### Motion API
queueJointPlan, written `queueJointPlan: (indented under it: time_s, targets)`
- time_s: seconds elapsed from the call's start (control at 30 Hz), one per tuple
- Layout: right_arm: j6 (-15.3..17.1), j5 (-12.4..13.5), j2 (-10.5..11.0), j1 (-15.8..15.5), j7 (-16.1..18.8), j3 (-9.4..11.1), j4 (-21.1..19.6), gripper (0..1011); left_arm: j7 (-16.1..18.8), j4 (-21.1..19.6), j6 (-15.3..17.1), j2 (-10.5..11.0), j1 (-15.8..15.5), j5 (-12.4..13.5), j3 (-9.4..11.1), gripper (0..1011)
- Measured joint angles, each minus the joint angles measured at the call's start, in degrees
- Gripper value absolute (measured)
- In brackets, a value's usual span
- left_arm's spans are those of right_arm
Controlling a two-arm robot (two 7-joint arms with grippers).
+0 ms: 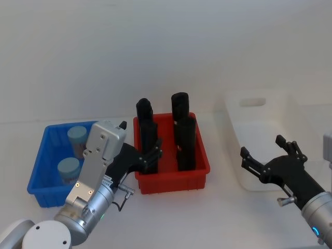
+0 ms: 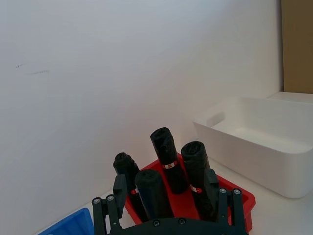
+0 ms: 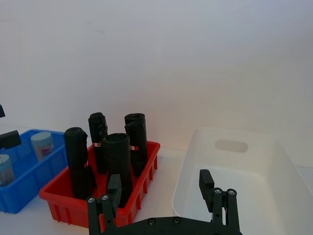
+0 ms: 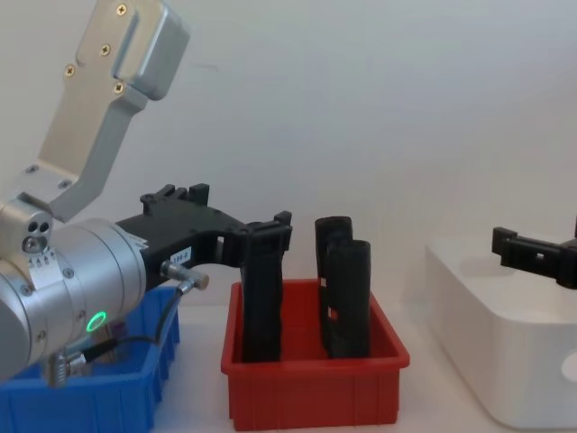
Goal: Pick the cotton swabs from the blue box and place them into the white box.
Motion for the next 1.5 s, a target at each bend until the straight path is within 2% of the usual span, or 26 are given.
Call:
queueJointPlan:
  time_s: [1.0, 1.5]
  targets:
    - [0.0, 0.0, 0.0, 0.0, 0.0, 0.0, 0.0, 1001, 0.0, 0.2, 0.2, 0.0, -0.1, 0.0, -0.2, 1003]
    - [0.0, 0.0, 0.0, 0.0, 0.0, 0.0, 0.0, 1001, 0.8, 3.5, 3.3, 0.4, -1.4, -3.0, -2.5, 1003]
